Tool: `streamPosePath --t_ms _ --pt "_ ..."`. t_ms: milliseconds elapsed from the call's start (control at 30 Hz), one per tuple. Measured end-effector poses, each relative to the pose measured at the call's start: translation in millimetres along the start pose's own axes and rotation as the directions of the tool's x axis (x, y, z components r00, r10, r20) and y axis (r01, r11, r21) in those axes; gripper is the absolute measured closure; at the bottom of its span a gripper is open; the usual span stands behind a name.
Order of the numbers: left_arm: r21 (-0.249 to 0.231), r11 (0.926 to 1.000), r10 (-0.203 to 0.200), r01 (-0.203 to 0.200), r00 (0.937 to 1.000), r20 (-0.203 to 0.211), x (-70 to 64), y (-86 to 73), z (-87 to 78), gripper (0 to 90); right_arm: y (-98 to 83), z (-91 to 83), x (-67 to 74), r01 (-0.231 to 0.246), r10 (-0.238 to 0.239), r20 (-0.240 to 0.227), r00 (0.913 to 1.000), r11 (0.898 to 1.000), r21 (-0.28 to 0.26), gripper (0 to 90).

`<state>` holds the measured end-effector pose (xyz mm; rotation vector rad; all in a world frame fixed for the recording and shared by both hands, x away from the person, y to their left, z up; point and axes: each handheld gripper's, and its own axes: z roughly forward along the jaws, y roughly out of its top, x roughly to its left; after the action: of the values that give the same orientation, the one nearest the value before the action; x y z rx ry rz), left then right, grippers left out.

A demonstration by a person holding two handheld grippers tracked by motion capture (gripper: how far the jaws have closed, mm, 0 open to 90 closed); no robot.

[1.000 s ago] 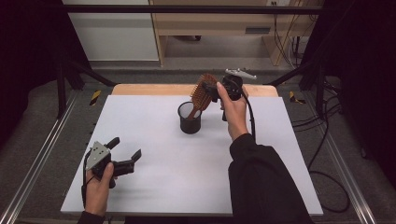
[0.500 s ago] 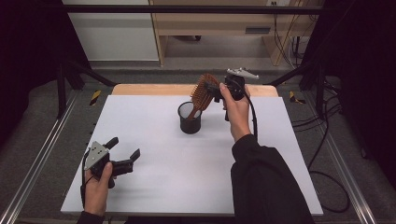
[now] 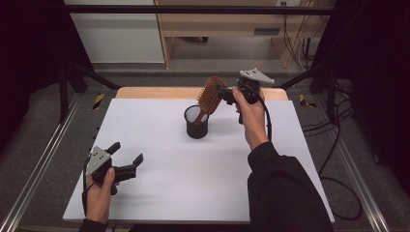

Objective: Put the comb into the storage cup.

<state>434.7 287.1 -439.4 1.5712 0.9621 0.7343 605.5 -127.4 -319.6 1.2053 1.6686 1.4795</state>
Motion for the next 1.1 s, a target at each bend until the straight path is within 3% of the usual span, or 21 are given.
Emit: streamPosePath --t_ms 500,1100 --pt "-0.017 0.9997 -0.019 0.019 0.9997 -0.016 7.8 0.5 -8.8 2.5 5.7 -28.3 5.9 0.025 -0.027 -0.023 0.9994 0.997 -0.078 5.7" --pt "-0.016 0.9999 -0.004 0.003 0.9996 -0.028 8.8 1.0 -11.0 2.5 2.0 -47.4 -7.3 0.031 -0.032 -0.012 0.9994 0.997 -0.075 5.5"
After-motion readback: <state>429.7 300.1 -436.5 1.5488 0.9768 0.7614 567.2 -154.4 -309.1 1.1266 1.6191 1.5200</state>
